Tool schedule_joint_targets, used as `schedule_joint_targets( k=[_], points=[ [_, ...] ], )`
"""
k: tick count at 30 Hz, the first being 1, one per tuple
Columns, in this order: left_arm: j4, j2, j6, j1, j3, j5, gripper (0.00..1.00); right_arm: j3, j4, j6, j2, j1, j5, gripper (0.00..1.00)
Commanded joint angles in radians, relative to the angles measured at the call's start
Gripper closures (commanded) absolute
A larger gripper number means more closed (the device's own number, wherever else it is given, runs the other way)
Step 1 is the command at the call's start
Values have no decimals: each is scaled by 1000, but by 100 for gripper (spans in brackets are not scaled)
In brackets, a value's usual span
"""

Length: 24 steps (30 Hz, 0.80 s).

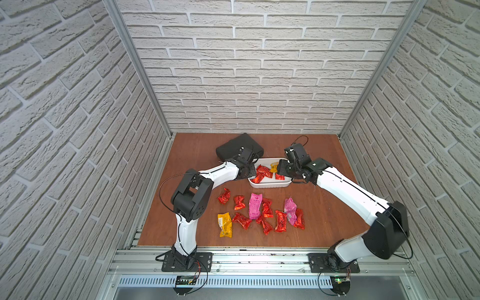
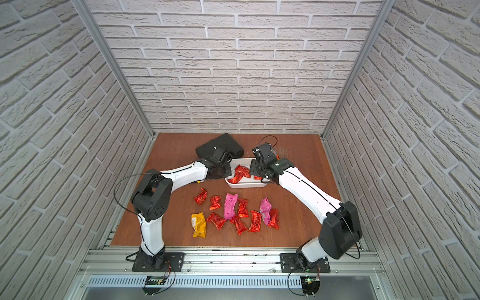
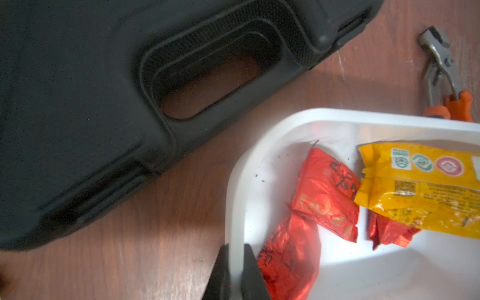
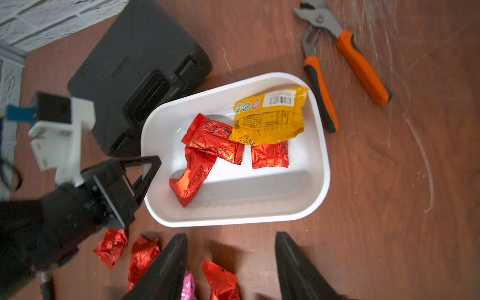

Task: Take the tea bags out of the storage box
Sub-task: Place the tea bag at the center of the board.

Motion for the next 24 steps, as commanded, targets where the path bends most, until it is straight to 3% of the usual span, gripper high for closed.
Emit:
schedule_joint_targets(
  k=[1,12,24],
  points=[
    [-5,-27,3,1,8,-1,100,51,38,119,112,-29,-32,38],
    [-1,-26,-17,-2,5,-2,100,60,132,144,254,-108,-56,30],
    [-15,-13,-10,-1,26,3,100,46,229,142,336,-149,-78,31]
  ],
)
